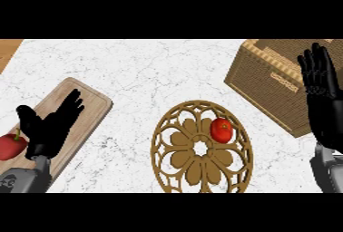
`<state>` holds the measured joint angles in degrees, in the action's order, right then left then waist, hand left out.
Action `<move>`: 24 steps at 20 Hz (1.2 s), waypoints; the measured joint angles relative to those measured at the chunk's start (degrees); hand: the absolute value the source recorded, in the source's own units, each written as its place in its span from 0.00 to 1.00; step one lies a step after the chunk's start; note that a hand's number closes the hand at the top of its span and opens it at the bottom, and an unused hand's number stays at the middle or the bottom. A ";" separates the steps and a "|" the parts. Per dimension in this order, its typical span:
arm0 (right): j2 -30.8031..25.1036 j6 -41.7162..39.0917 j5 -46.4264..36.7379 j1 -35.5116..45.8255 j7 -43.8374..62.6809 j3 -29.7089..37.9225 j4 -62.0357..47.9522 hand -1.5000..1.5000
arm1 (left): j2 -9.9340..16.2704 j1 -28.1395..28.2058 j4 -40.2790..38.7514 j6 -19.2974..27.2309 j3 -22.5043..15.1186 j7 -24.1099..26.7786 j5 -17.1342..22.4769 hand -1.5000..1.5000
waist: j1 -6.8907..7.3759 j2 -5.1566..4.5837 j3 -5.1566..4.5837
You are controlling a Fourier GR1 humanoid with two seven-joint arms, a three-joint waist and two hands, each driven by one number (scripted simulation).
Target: Pick the tomato from the placemat and place it in the basket
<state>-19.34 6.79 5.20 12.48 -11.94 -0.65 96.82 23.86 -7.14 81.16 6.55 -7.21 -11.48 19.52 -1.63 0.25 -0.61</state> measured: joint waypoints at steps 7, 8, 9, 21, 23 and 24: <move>10.15 -17.83 15.62 4.33 -4.01 -10.97 -3.65 1.00 | 1.11 -4.01 1.12 -0.58 -2.15 1.20 -3.61 0.50 | 8.10 -2.51 1.81; 12.08 -20.68 18.41 5.03 -5.40 -12.41 -3.04 1.00 | 1.16 -4.37 1.22 -0.74 -2.53 1.27 -3.99 0.50 | 8.84 -2.61 2.05; 13.64 -23.62 21.63 5.42 -6.68 -13.98 -2.47 0.00 | 1.13 -4.74 1.33 -0.88 -2.99 1.28 -4.35 0.50 | 9.34 -2.69 2.21; -0.89 -51.87 37.38 8.65 -9.53 -3.16 -11.20 0.00 | 0.89 -6.27 -1.57 3.18 -4.04 0.59 -9.77 0.50 | 3.95 -1.63 1.04; -4.64 -52.76 34.23 11.41 -9.03 -0.07 -12.29 0.00 | 0.36 -6.71 -1.88 3.44 -4.30 0.63 -10.06 0.50 | 4.04 -1.78 1.03; -6.51 -53.39 32.66 12.65 -8.60 0.92 -12.39 0.00 | 0.33 -6.84 -1.93 3.38 -4.47 0.57 -10.21 0.50 | 4.25 -1.84 1.05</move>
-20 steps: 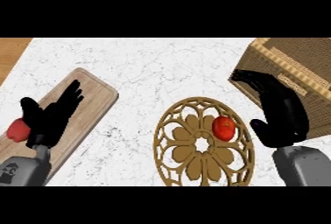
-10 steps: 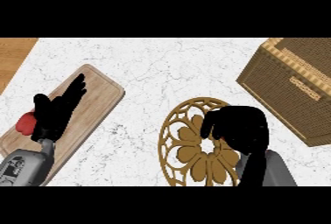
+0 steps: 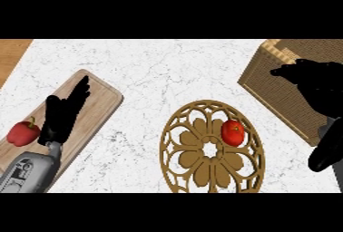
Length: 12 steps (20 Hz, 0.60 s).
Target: Pick the tomato from the placemat and place it in the basket
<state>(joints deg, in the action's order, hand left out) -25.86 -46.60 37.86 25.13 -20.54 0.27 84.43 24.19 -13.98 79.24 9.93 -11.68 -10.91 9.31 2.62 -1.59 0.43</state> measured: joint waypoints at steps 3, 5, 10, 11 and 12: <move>-4.52 -2.03 -4.43 3.08 1.18 1.34 0.75 0.00 | -0.48 -0.77 -0.09 -0.09 -0.41 -0.13 -0.21 0.50 | 0.58 -0.22 0.07; -6.99 -3.47 -6.68 4.51 2.10 1.31 1.70 0.00 | -0.63 -0.82 -0.29 -0.13 -0.56 0.20 -0.40 0.50 | 1.13 -0.38 0.10; -10.59 -6.13 -9.72 6.48 3.40 0.37 3.80 0.00 | -0.83 -1.75 -0.33 -0.26 -0.63 -0.11 -0.53 0.50 | 1.95 -0.65 0.23; -10.91 -6.41 -10.11 6.71 3.56 0.08 3.97 0.00 | -0.99 -1.67 -0.39 -0.22 -0.79 0.09 -0.69 0.50 | 2.20 -0.73 0.24; -11.22 -6.71 -10.46 6.75 3.64 -0.24 4.30 0.00 | -0.95 -1.93 -0.54 -0.18 -0.63 0.00 -0.70 0.50 | 2.17 -0.75 0.25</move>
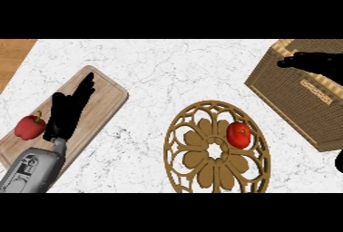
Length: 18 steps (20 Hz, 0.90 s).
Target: Pick the tomato from the placemat and place it in the basket
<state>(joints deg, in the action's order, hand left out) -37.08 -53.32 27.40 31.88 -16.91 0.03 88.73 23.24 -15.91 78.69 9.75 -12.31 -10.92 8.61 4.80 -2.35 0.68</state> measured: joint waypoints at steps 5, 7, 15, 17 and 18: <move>-0.32 -0.40 -2.14 -0.19 -0.36 -0.72 0.07 0.00 | -0.61 -0.23 -0.09 0.13 -0.48 -0.03 -0.39 0.50 | 0.34 -0.14 0.06; -0.14 -0.31 -2.79 -0.40 -0.88 -0.79 -0.25 0.00 | -0.75 -0.74 -0.30 0.34 -0.39 -0.25 -0.54 0.50 | 0.17 -0.16 0.07; 1.52 1.88 -7.55 -1.49 -4.23 -0.85 -2.87 0.00 | -1.28 -0.81 -0.96 0.14 -0.47 -0.11 -0.69 0.50 | 0.22 -0.10 0.04; 2.22 2.76 -9.46 -1.84 -5.42 -1.78 -2.99 0.00 | -1.50 -1.00 -0.98 0.36 -0.54 -0.19 -0.89 0.50 | 0.21 -0.02 0.03; 2.54 3.28 -10.32 -1.98 -6.10 -2.23 -3.16 0.00 | -1.37 -1.10 -1.01 0.26 -0.40 -0.38 -0.83 0.50 | 0.25 0.01 0.02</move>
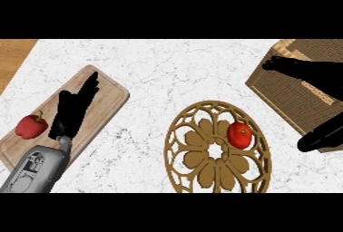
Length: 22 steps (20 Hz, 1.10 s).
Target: Pick the tomato from the placemat and place it in the basket
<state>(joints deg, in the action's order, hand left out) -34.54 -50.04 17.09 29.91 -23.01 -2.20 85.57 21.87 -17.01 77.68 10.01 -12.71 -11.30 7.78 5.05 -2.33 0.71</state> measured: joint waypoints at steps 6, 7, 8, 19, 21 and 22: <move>1.07 3.19 -4.88 -0.79 -4.18 -4.30 -0.71 0.00 | -0.06 -0.05 -0.40 -0.26 -0.03 0.36 -0.30 0.50 | 0.19 0.09 -0.05; 1.28 3.94 -5.79 -0.75 -5.03 -5.21 -0.78 0.00 | -0.13 -0.19 -0.56 -0.30 0.02 0.30 -0.27 0.50 | 0.19 0.09 -0.06; 1.32 4.69 -6.74 -0.97 -6.01 -6.12 -0.82 0.00 | -0.25 -0.23 -0.54 -0.23 -0.04 0.13 -0.32 0.50 | 0.13 0.14 -0.07; 1.66 16.59 -17.09 -1.31 -19.91 -17.96 -5.87 0.00 | -0.50 -0.74 -1.42 -0.02 0.40 0.19 -0.98 0.50 | -0.38 0.60 -0.27; 1.23 18.65 -18.49 -0.99 -22.58 -20.19 -7.37 0.00 | -0.62 -1.04 -1.81 0.04 0.42 0.26 -1.21 0.50 | -0.48 0.57 -0.29; 1.30 19.76 -19.24 -0.87 -23.80 -21.40 -8.26 0.00 | -0.61 -0.77 -1.75 -0.02 0.41 0.25 -1.23 0.50 | -0.45 0.64 -0.31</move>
<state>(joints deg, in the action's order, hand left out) -33.24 -30.28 -2.16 29.04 -46.80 -23.59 77.31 21.26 -17.78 75.92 9.99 -12.30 -11.05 6.55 4.60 -1.69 0.39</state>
